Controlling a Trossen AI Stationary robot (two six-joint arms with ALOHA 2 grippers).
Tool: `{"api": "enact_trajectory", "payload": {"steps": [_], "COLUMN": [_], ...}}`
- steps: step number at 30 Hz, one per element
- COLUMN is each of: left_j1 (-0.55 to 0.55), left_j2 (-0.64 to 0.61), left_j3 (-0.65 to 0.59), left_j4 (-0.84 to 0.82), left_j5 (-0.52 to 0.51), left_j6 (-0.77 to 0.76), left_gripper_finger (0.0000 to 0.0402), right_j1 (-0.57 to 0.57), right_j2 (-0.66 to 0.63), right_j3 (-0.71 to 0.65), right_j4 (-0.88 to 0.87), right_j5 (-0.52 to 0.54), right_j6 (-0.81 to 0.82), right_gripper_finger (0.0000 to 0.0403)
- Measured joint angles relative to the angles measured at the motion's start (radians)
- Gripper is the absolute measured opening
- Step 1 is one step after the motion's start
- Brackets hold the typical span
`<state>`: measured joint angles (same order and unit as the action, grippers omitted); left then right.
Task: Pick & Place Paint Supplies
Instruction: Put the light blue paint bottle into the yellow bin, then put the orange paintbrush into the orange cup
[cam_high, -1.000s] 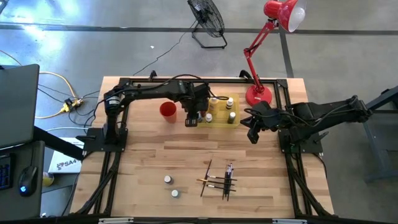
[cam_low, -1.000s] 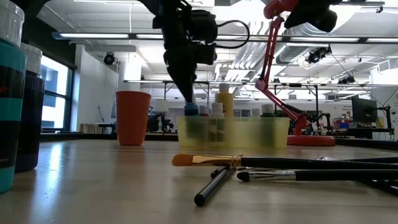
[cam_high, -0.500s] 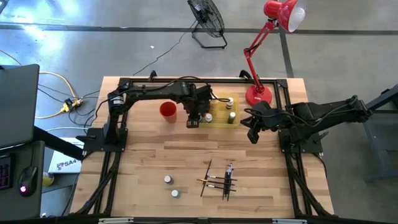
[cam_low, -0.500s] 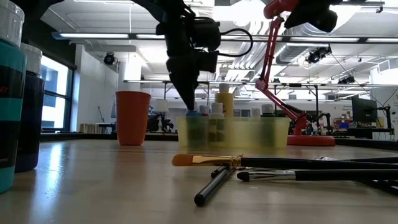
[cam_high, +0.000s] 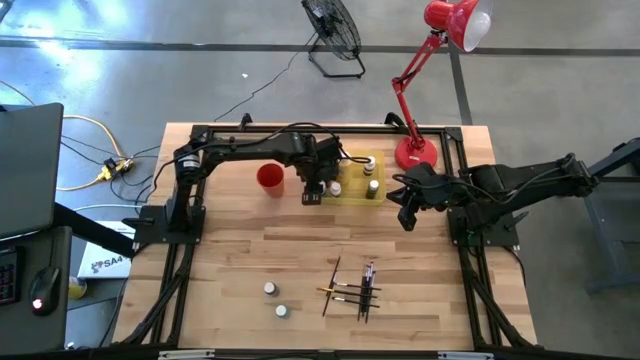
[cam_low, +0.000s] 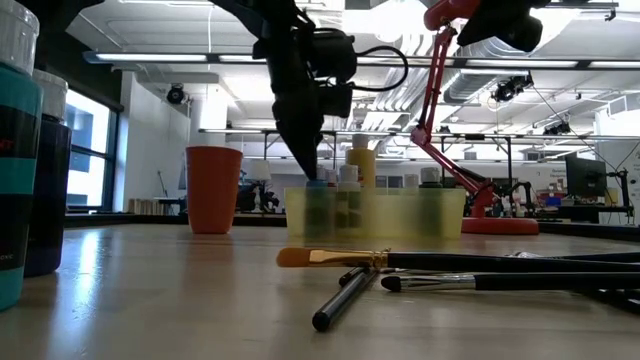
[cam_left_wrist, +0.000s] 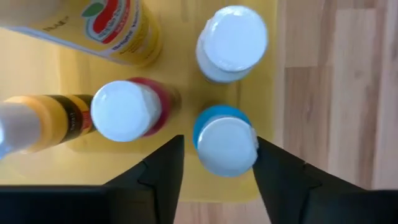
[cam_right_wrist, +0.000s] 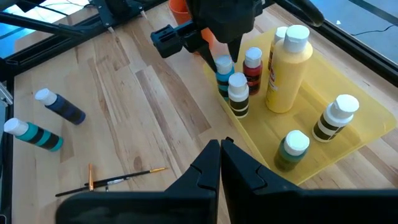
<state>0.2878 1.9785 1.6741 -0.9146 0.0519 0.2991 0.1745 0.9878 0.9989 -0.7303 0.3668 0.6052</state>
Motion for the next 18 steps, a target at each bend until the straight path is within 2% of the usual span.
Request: {"api": "enact_trajectory", "payload": {"steps": [7, 18], "left_j1": [0.0, 0.0], "left_j2": [-0.004, -0.006], "left_j3": [0.006, 0.192], "left_j4": [-0.031, -0.216], "left_j5": [-0.029, -0.063], "left_j6": [0.003, 0.01], "left_gripper_finger": [0.0213, 0.0214], "right_j1": [0.0, 0.0], "right_j2": [0.0, 0.0], "right_j3": [0.0, 0.0], "right_j4": [-0.001, -0.001], "right_j5": [-0.003, -0.003], "right_j6": [0.0, -0.006], "right_gripper_finger": [0.0005, 0.0005]}}
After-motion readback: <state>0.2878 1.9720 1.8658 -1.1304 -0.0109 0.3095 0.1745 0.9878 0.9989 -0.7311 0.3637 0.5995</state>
